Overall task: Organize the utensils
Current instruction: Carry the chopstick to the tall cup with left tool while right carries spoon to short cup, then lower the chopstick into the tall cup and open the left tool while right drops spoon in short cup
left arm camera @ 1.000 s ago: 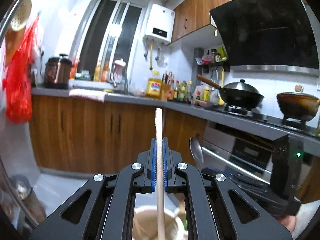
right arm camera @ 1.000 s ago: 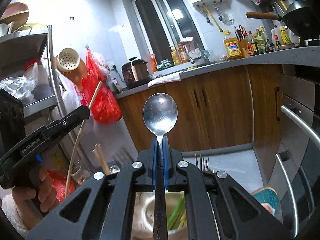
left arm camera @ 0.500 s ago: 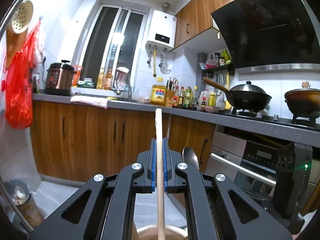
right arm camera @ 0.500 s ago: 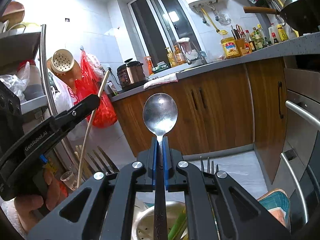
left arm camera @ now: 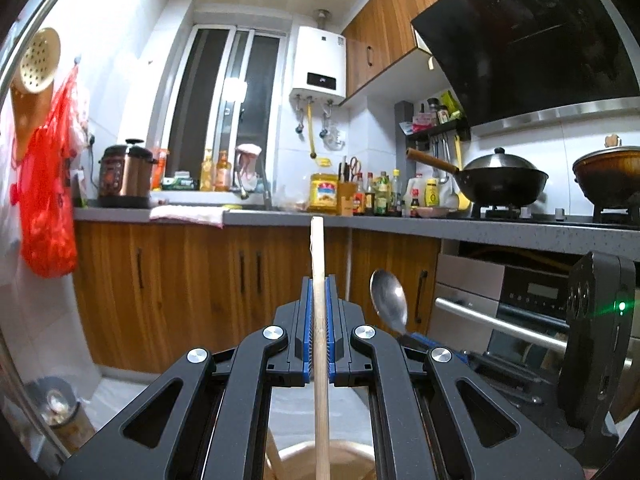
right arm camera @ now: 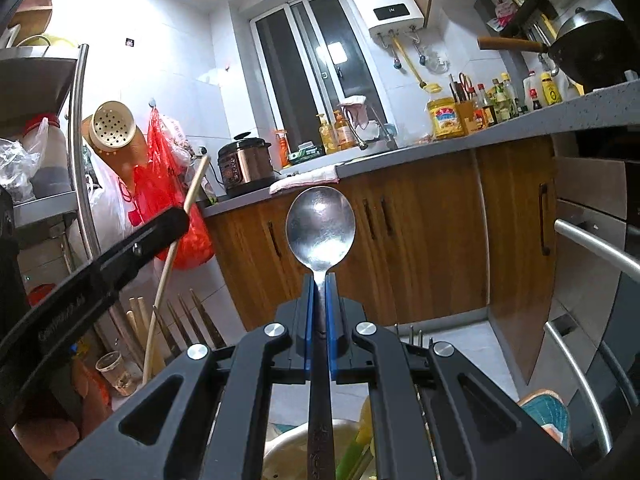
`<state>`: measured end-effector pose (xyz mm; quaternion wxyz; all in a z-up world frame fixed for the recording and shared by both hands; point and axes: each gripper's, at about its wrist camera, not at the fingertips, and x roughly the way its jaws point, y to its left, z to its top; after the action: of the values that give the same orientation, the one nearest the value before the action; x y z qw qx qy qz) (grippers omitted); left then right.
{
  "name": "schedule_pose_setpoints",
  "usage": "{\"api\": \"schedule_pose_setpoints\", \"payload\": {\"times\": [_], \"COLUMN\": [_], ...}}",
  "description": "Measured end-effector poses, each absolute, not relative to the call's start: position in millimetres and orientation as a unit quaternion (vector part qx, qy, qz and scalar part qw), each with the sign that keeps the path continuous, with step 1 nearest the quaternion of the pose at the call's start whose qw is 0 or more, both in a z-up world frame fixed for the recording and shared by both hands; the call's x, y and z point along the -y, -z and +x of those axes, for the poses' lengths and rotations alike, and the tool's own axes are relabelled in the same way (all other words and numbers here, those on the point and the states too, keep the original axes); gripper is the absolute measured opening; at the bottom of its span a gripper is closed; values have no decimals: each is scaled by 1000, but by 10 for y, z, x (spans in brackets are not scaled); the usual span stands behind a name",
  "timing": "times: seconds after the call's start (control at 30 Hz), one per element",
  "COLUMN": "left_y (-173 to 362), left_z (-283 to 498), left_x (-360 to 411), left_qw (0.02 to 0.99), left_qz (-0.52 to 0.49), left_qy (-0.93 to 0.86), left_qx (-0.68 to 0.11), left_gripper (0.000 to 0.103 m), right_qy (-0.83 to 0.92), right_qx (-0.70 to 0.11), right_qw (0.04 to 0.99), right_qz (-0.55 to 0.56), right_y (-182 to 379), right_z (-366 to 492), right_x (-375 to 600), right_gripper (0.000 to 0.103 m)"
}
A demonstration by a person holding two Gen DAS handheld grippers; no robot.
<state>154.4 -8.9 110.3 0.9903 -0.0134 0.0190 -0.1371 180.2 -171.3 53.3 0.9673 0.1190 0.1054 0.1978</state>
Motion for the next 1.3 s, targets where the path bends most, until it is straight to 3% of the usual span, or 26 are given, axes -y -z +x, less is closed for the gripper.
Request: {"api": "schedule_pose_setpoints", "payload": {"times": [0.5,0.9,1.3], "left_y": [-1023,-818,-667], "left_z": [1250,1024,1177], "left_x": [-130,-197,-129], "left_qw": [985,971,963], "left_qz": [-26,0,8], "left_qy": [165,186,183], "left_qx": [-47,-151,-199], "left_gripper": [6,6,7], "right_qy": [-205,-244,-240], "right_qx": [-122,-184,-215], "right_qw": [967,950,942], "right_qz": [89,68,92], "right_y": [-414,-237,-224], "right_z": [1506,1159,1246], "right_x": [1841,1897,1909], "right_gripper": [6,4,2]}}
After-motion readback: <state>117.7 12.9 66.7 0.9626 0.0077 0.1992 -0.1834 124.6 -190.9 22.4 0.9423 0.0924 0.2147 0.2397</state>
